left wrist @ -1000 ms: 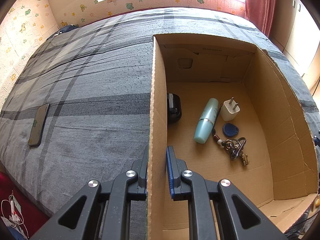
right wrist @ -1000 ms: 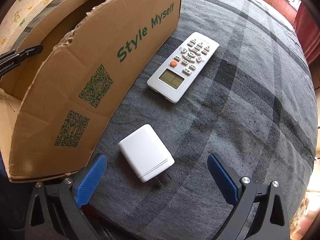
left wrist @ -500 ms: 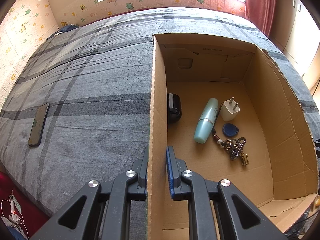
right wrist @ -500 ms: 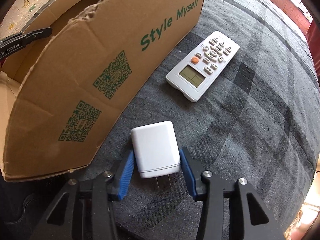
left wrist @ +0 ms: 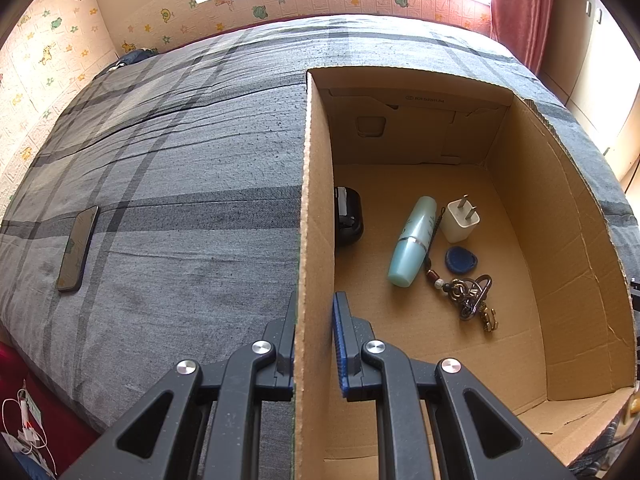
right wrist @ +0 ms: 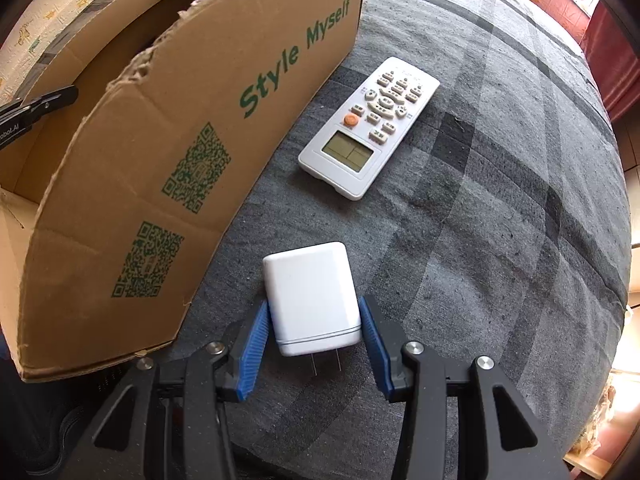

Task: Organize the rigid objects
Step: 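Close the right gripper on the white charger block, then carry the white charger block with the right gripper into the box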

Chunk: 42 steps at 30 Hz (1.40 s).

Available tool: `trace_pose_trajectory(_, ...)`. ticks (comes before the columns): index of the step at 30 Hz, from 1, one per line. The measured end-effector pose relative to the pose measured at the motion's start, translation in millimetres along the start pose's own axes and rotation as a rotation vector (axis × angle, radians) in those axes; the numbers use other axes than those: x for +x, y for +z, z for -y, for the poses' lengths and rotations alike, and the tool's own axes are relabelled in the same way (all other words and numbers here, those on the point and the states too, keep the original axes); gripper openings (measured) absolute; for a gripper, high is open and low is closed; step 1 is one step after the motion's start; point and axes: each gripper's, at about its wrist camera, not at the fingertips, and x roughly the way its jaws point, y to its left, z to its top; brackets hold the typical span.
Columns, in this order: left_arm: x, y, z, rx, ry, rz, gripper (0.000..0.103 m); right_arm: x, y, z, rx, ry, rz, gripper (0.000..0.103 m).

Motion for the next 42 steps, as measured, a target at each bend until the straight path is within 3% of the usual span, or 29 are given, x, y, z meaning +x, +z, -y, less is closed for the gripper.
trace_pose_trajectory(14,0,0,0,0.000,0.000,0.000,0.015,-25,8,26,0.174,-0.050,-0.011,0.049)
trace_pose_trajectory(23,1,0,0,0.002,0.001,0.000,0.015,-44,15,43,0.244,-0.065,0.027,0.049)
trace_pose_trajectory(34,1,0,0,0.001,0.001,0.000,0.015,-81,31,35,0.252,-0.101,0.120,0.049)
trace_pose_trajectory(42,2,0,0,0.003,0.000,0.000,0.015,-109,50,18,0.227,-0.074,0.179,0.049)
